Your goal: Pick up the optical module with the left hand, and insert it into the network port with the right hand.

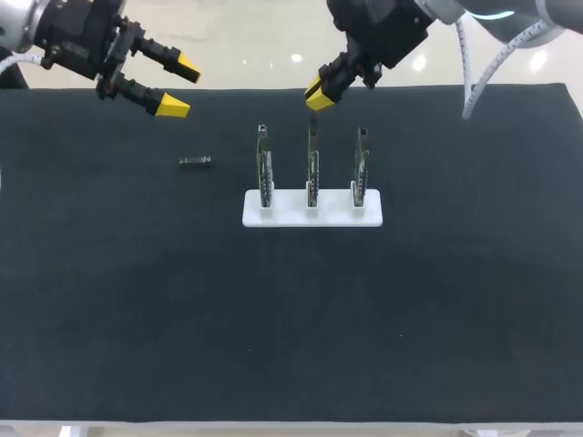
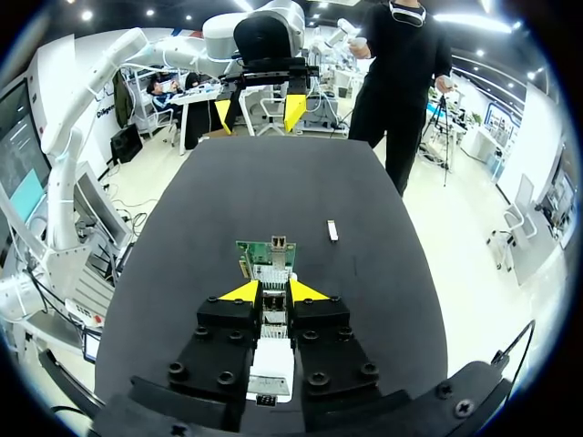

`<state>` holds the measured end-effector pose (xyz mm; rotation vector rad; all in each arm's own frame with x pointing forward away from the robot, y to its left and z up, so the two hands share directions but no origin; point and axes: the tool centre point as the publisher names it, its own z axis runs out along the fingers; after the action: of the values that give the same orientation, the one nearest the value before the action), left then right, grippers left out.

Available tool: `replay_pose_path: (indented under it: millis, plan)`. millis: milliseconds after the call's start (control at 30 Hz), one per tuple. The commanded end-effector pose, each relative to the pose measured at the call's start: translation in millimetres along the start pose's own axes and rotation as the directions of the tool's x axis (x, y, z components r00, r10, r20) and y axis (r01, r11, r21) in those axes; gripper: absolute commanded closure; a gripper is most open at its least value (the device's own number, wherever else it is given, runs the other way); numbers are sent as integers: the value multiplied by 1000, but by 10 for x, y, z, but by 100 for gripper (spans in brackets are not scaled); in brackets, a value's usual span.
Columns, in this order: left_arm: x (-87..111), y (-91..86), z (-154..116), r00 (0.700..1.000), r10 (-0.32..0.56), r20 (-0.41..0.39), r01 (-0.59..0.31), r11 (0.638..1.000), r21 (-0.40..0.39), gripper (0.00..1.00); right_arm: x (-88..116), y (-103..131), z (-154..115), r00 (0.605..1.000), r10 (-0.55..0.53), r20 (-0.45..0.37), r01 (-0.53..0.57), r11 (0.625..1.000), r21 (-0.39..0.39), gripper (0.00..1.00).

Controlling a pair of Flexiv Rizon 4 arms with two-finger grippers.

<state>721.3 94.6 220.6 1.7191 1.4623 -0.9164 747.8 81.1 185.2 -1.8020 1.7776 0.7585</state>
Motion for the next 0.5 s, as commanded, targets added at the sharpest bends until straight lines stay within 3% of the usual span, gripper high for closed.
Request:
replay_pose_path:
  millis: [33, 500]
  plan:
    - [-5, 6, 1, 1000, -1, -3, 1, 1000, 1, 0, -7, 16, 4, 1000, 1, -5, -1, 1000, 4, 100]
    - [-5, 6, 1, 1000, -1, -3, 1, 1000, 1, 0, 5, 29, 2, 1000, 4, -4, -4, 1000, 3, 100]
